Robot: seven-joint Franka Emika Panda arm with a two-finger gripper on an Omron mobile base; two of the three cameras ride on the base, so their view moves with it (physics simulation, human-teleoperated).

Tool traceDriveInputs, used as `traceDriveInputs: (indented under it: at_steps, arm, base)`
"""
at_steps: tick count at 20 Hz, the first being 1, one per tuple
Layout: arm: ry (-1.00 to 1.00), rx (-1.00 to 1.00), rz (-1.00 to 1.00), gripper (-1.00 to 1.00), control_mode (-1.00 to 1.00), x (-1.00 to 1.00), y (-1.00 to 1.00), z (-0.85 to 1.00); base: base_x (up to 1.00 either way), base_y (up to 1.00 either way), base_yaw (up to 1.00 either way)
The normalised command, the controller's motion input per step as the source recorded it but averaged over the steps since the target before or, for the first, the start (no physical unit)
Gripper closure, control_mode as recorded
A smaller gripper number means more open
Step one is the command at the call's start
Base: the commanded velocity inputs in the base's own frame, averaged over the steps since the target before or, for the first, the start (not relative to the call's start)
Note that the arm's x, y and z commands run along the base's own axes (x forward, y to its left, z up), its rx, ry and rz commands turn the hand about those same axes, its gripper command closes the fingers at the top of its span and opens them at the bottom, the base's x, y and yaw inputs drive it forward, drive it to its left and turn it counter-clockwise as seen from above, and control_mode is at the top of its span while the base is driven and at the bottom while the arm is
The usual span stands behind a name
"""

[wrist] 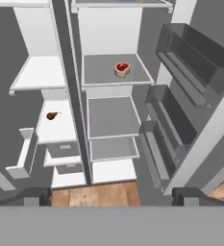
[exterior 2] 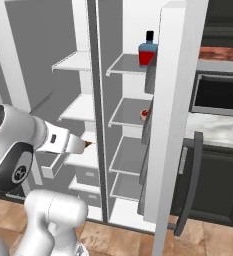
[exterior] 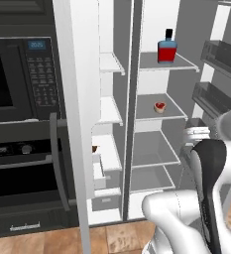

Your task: Pick up the frozen steak from the freezer, place it on any shelf in the fridge, and close the fridge and freezer doors when done.

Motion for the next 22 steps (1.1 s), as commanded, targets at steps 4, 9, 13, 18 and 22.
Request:
traceDriveInputs:
  at_steps: [4,9,13,18,22]
  arm:
    - [-0.25,0.00,0.00,-1.00,-1.00,-0.54,0.55,0.42]
    - [-0.29,0.00,0.00,-1.00,-1.00,-0.67,0.96,0.28]
    - [-0.22,0.00,0.00,-1.00,-1.00,-0.64,1.00,-0.01]
    - [-0.16,0.01,0.00,-1.00,-1.00,-0.54,1.00,-0.06]
    - [-0.10,0.00,-0.04,-1.00,-1.00,-0.14,1.00,-0.17]
  base:
    - [0.00,0.00,0.00]
    - [0.00,0.00,0.00]
    - [0.00,0.00,0.00]
    - [0.00,0.00,0.00]
    - [0.00,0.00,0.00]
